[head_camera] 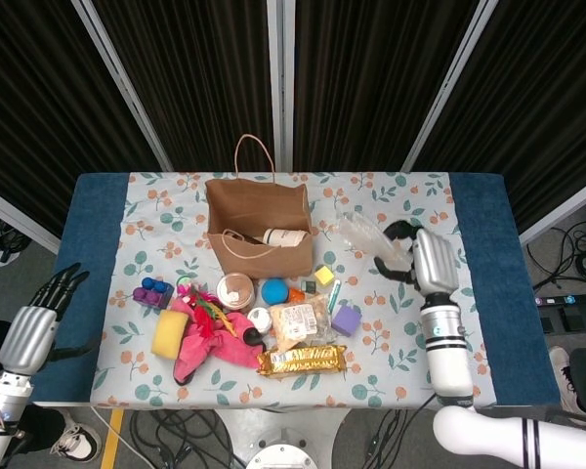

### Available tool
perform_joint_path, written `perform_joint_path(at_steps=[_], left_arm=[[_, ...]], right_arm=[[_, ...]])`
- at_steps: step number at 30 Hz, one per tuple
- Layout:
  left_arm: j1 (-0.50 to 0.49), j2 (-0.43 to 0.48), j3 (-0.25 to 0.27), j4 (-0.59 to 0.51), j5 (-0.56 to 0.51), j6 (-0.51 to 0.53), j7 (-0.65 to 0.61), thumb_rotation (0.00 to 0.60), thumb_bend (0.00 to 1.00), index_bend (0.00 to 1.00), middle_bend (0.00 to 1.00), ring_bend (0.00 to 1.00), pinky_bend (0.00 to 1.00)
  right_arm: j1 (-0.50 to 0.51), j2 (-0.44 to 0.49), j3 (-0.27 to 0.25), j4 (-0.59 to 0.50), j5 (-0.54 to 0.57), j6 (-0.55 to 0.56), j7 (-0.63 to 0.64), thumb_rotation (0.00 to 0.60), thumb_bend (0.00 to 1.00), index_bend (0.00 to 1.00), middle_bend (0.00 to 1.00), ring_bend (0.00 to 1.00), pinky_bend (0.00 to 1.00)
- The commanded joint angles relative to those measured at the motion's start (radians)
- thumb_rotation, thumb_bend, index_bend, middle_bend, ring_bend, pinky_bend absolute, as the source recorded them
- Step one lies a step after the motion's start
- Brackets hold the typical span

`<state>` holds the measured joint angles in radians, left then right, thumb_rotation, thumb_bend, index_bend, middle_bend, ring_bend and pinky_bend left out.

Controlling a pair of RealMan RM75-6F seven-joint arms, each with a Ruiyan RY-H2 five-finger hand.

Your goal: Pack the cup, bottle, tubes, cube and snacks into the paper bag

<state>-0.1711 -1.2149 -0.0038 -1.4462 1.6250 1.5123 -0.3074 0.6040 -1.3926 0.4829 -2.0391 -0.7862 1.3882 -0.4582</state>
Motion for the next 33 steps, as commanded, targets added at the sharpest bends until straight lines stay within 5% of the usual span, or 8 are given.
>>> perform_joint_path(at_steps=[1,5,11,23,33], left_arm=[[0.001,-0.001,-0.002,0.0,-0.003,0.002,-0.003,0.6,0.0,0.11,0.1,0.06,0.16],[0.005,0.002,-0.007,-0.001,-0.01,0.01,-0.004,0.6,0.0,0.11,0.1,0.06,0.16],[0.012,0.008,-0.009,-0.004,-0.015,0.019,-0.004,0.6,0.0,0.11,0.1,0.06,0.16],[0.016,0.02,-0.016,0.007,-0.027,0.021,-0.001,0.6,0.0,0.11,0.1,0.06,0.16],[0.008,0.012,-0.025,0.036,-0.036,0.009,-0.015,0.6,0.0,0.11,0.1,0.06,0.16]], right_arm=[[0.088,0.131,0.136,-0.135,-0.108,0.073,-0.175,0.6,0.23,0.53,0.48,0.37,0.53],[0.232,0.102,0.144,-0.07,-0.12,0.027,-0.318,0.6,0.23,0.53,0.48,0.37,0.53],[0.415,-0.017,0.075,0.148,-0.163,-0.108,-0.361,0.6,0.22,0.53,0.48,0.37,0.53],[0.593,-0.402,0.097,0.673,-0.264,-0.177,0.154,0.6,0.18,0.53,0.48,0.37,0.53],[0.632,-0.505,0.112,0.869,-0.344,-0.19,0.453,0.6,0.17,0.53,0.48,0.37,0.53]])
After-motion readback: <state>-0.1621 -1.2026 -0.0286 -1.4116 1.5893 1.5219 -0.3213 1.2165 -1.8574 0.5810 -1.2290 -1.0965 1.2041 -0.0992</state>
